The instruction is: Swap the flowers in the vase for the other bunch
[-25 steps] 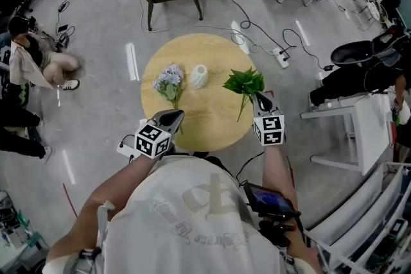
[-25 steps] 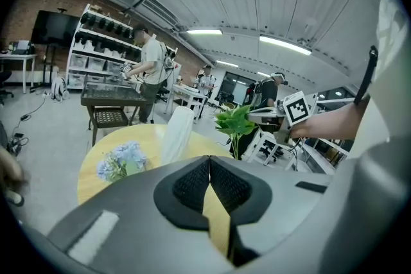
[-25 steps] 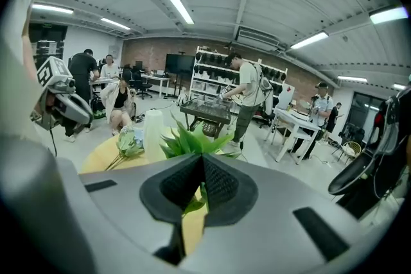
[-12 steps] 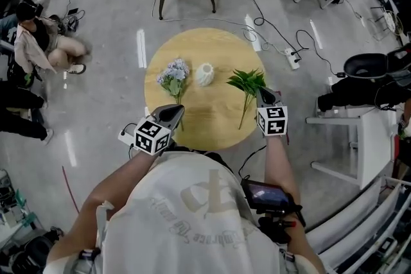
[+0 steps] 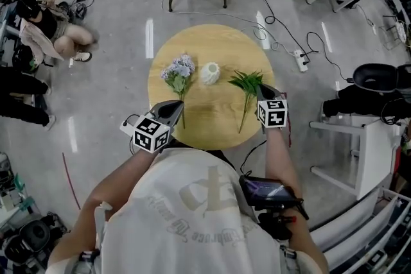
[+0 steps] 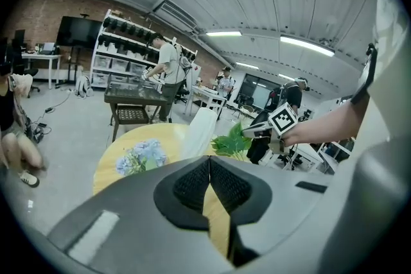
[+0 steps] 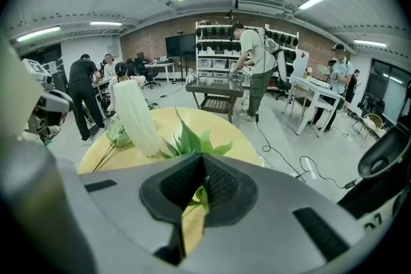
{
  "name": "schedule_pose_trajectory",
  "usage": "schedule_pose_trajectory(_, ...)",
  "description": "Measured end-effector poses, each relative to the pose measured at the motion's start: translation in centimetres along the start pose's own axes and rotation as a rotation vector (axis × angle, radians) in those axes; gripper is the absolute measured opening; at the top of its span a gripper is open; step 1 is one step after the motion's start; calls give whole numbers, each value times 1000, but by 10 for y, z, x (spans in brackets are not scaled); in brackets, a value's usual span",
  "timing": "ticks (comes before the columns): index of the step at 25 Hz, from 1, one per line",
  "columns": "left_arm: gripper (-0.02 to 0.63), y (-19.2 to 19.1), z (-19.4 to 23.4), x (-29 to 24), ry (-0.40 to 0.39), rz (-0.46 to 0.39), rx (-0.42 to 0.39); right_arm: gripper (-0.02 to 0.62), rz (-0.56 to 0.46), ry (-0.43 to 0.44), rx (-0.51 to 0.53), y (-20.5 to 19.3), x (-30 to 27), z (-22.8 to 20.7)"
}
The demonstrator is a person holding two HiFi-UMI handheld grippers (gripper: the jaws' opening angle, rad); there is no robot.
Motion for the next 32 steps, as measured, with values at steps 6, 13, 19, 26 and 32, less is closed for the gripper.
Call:
schedule_pose_trajectory(6,6,0,3,3,49,-2,20,6,22,21,-10,-1,-17,-7)
schedule_pose_trajectory(13,6,3,3,5,72,-4,24,6,38,50,-13,-1,-32,-4)
schedule_pose_trajectory(19,6,2,0,8,83,-4,21,6,49,60,-26,-1,-39,-2)
schedule_pose_trajectory(26,6,-2,-8,7,100,5,25,8,44,46,-35,-3,-39,-10)
schedule_pose_trajectory(32,6,-6,-25,7,108,10,22,9,19,87,-29,-6,-31,-10)
Point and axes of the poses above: the fingertips, and each gripper's own axes: x backward along the fingers, z to its left, y out of its top, the point moved 7 cm from there along x, backward along the fingers, and after that the axes turned 4 degrees about y, right-handed, at the moved point
